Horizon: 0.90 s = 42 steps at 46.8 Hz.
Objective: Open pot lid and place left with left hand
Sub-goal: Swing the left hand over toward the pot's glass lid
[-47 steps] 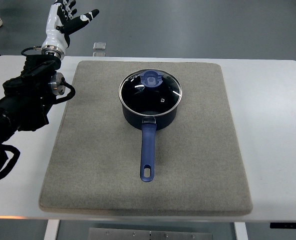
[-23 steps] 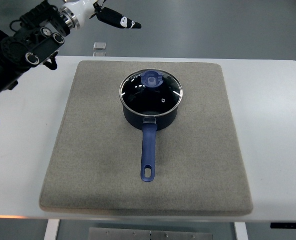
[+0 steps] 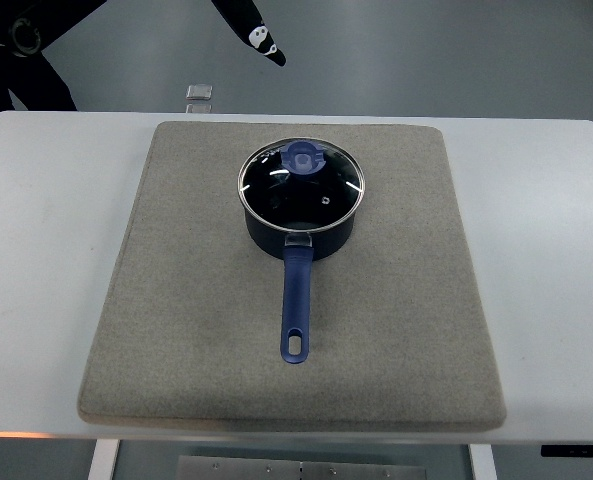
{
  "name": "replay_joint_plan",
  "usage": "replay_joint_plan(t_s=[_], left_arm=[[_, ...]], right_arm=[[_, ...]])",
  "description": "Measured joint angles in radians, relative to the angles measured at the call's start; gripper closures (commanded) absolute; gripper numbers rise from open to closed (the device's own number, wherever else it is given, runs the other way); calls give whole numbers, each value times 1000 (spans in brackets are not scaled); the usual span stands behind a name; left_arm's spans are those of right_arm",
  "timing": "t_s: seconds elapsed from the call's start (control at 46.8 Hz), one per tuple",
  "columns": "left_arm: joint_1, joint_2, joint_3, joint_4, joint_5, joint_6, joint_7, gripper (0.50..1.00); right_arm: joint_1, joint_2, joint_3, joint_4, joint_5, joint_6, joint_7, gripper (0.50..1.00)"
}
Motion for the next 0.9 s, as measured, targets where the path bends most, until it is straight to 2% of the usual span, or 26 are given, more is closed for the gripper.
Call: replay_joint_plan(t_s=[0.171, 0.363, 0.512, 0.683, 0.897], left_arm=[[-21, -4, 22, -47, 88, -1, 0, 516], [-21, 0, 29, -188, 110, -4, 0, 516], [-23, 13, 89, -254, 192, -12, 0, 516], [-52, 42, 102, -287, 334, -10, 0, 516], [-62, 38, 102, -294, 358, -9, 0, 514]], right_arm=[[0, 0, 0, 0, 0, 0, 0, 585], [0, 0, 0, 0, 0, 0, 0, 583], [0, 0, 0, 0, 0, 0, 0, 585], [0, 0, 0, 0, 0, 0, 0, 583], [0, 0, 0, 0, 0, 0, 0, 585]])
